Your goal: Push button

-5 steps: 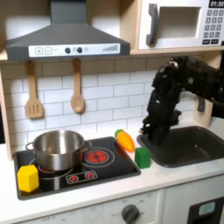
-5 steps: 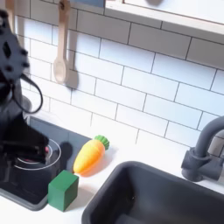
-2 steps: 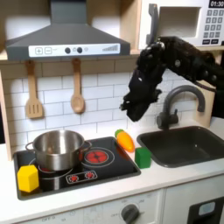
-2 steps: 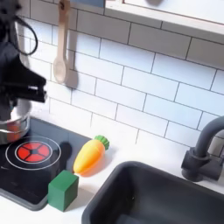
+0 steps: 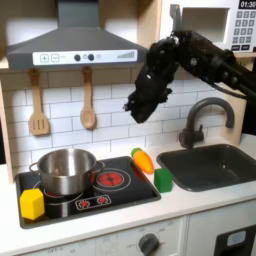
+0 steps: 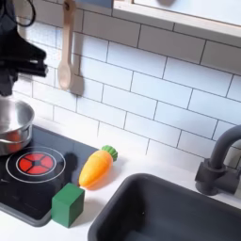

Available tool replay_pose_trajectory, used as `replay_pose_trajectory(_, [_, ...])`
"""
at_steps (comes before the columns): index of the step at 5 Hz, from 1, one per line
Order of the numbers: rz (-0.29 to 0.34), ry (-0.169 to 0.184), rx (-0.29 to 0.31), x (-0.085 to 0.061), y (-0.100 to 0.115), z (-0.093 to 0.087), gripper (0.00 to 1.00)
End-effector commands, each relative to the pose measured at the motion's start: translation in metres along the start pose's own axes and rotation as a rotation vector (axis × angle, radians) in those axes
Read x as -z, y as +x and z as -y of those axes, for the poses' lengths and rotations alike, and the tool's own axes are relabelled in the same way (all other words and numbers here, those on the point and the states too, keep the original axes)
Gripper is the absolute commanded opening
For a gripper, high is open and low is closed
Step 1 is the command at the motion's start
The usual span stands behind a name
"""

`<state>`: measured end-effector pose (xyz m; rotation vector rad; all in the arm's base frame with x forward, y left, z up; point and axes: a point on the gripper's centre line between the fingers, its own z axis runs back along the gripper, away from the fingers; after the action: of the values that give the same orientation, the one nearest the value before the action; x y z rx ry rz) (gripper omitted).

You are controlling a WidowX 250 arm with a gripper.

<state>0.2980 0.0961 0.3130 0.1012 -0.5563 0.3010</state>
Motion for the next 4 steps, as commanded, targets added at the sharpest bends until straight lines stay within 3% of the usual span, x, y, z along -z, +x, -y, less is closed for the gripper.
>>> replay_pose_trajectory(1, [0.084,0.004,-0.002,0.001,0.031,-0.003,0.00])
replay_pose_trajectory(4, [0.190,0.016,-0.011,-0.005,0.069,-0.005,0.00])
